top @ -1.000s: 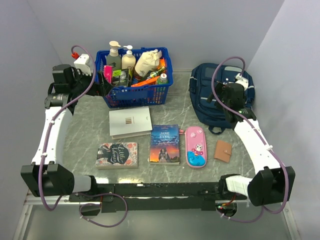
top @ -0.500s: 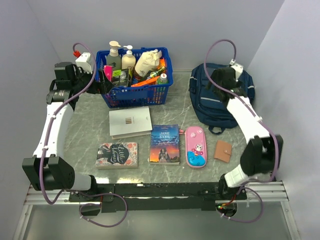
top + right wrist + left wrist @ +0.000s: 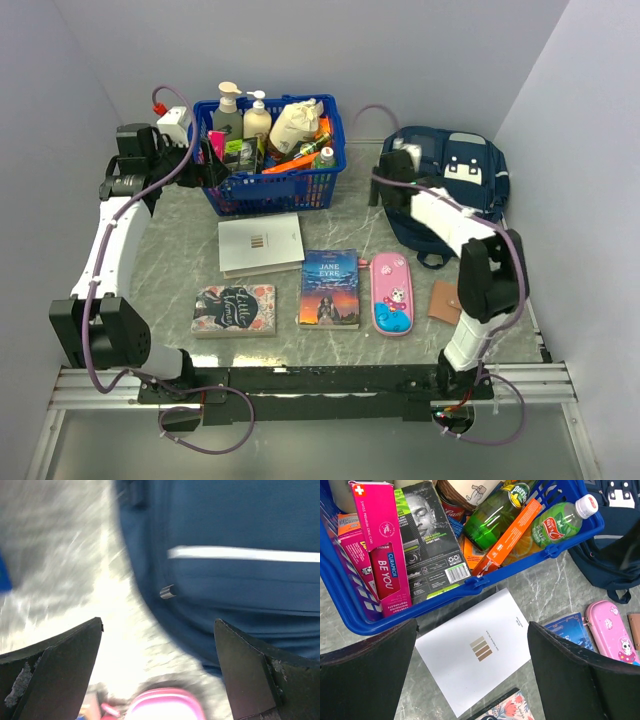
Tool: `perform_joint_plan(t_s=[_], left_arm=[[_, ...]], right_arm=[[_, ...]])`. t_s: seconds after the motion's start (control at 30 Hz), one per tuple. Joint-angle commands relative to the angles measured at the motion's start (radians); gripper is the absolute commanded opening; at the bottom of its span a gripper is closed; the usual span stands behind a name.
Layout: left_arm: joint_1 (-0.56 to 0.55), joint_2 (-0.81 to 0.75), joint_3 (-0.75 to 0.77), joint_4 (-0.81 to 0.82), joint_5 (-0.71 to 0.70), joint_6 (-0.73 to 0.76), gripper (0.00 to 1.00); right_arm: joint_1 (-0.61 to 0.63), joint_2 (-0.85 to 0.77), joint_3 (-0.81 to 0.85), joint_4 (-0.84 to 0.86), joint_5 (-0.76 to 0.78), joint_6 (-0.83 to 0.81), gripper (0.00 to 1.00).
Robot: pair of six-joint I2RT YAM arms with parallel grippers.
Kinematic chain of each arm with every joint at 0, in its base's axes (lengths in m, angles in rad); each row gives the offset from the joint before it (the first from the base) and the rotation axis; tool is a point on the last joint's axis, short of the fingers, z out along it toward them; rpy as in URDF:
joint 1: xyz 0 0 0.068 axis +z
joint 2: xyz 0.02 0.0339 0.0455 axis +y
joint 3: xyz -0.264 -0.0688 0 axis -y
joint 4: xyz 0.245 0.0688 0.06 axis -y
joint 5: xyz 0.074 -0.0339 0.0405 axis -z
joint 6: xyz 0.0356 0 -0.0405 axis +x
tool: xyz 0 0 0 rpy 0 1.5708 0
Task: Pack the student bag
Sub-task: Pick up the student bag at the center of the board.
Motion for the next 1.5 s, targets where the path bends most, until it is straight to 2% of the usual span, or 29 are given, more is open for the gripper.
perform_joint_plan(t_s=[0.0,0.23,0.43,0.57,0.9,1.03,1.2,1.3,1.33,1.43,1.47], left_arm=[[-0.001,-0.004,-0.001,0.053,0.018,0.01,0.96],[-0.001,-0.009,-0.015,0.053,0.016,0.03,0.96],[0.0,-0.02,-0.025,0.053,0.005,0.044,0.96],[0.003,-0.018,-0.022,0.053,0.007,0.041,0.96],[0.023,0.006,0.053,0.012,0.033,0.035,0.96],[0.028,-0.012,0.039,0.028,0.041,0.032,0.96],[0.029,-0.003,0.064,0.012,0.051,0.042,0.96],[0.034,0.002,0.077,0.01,0.059,0.038,0.96],[0.034,0.002,0.077,0.01,0.061,0.035,0.96],[0.035,-0.003,0.074,0.012,0.059,0.033,0.96],[0.034,-0.004,0.07,0.012,0.053,0.033,0.96]], right_arm=[[0.078,0.046,0.032,-0.009,0.027,-0.056,1.0],[0.075,0.146,0.094,-0.061,0.05,-0.061,0.97],[0.072,0.163,0.125,-0.06,0.073,-0.087,0.95],[0.07,0.19,0.142,-0.096,0.075,-0.076,0.87],[0.07,0.232,0.131,-0.171,0.119,-0.007,0.82],[0.054,0.247,0.15,-0.193,0.084,0.017,0.78],[0.038,0.318,0.225,-0.291,0.047,0.051,0.65],[0.035,0.339,0.246,-0.323,0.048,0.06,0.51],[0.034,0.341,0.246,-0.325,0.048,0.062,0.4],[0.023,0.329,0.239,-0.32,0.05,0.062,0.21],[0.018,0.322,0.239,-0.32,0.05,0.063,0.18]])
